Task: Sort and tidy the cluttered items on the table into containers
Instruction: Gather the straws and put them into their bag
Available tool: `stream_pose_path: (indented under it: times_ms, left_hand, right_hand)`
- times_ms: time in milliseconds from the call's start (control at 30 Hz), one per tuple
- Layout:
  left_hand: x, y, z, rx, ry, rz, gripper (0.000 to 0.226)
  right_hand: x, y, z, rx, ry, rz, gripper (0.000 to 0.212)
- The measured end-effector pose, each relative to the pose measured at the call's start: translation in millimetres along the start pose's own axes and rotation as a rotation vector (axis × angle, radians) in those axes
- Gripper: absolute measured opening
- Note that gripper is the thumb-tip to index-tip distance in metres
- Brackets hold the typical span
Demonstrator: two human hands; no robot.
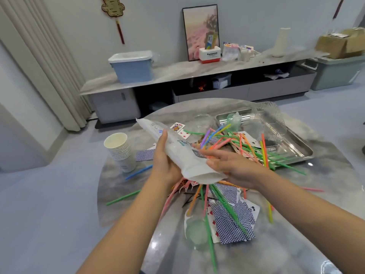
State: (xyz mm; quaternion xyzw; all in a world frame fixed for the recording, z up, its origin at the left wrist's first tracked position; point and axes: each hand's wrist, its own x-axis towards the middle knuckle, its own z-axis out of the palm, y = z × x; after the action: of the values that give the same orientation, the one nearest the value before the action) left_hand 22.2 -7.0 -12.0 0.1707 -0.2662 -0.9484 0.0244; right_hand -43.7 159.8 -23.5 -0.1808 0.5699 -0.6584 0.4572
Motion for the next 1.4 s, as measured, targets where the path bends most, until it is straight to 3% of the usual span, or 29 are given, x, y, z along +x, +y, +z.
stream_pose_path:
  times_ms: [67,133,200,267,367,500,633,733,833,967,1033,1267,1333,1400]
  left_hand:
    - [8,3,2,0.022,0.043,0.029,0.059]
    - [12,11,0,0.037,0.073,0.061,0.067]
    - [14,20,-5,0.092,0.118,0.114,0.070]
    - [10,26,-12,0.202,0.141,0.136,0.055]
    - [3,24,-21,0.398,0.220,0.068,0.026]
    - [-1,20,-29,0.523,0.301,0.020,0.025]
    - [-6,19,-33,0.540,0.306,0.008,0.034]
    - [-10,22,-32,0.542,0.303,-0.015,0.028]
    - [-13,24,-30,0.548,0.309,-0.033,0.020]
    - [-7,29,-31,0.587,0.344,-0.049,0.026]
    - [-2,32,-31,0.582,0.344,-0.052,0.029]
    - [12,30,-29,0.534,0.308,-0.052,0.024]
    - [16,30,-28,0.529,0.306,-0.045,0.027]
    - [18,30,-27,0.525,0.306,-0.056,0.029]
  right_hand:
    - [5,0,-4,0.046,0.032,-0.017,0.046]
    - [8,-1,-6,-0.050,0.193,-0.031,0.033]
    - [9,3,-12,-0.448,0.396,-0.001,0.021]
    - [10,15,-19,-0.874,0.483,0.076,0.018]
    - [14,38,-15,-1.168,0.480,0.213,0.048]
    - [23,58,-1,-1.462,0.625,0.164,0.084]
    - [36,68,13,-1.476,0.609,0.166,0.095]
    - [52,57,13,-1.486,0.649,-0.092,0.061]
    - [70,39,-4,-1.675,0.489,-0.200,0.055]
    - [92,15,-29,-1.899,0.112,-0.044,0.063]
    - [105,-2,-37,-2.004,0.021,0.004,0.067]
    - [144,-22,-53,-2.248,-0.072,0.167,0.095]
    - [152,-16,-56,-2.296,-0.072,0.159,0.092]
    - [154,-11,-58,-2.347,-0.069,0.115,0.076]
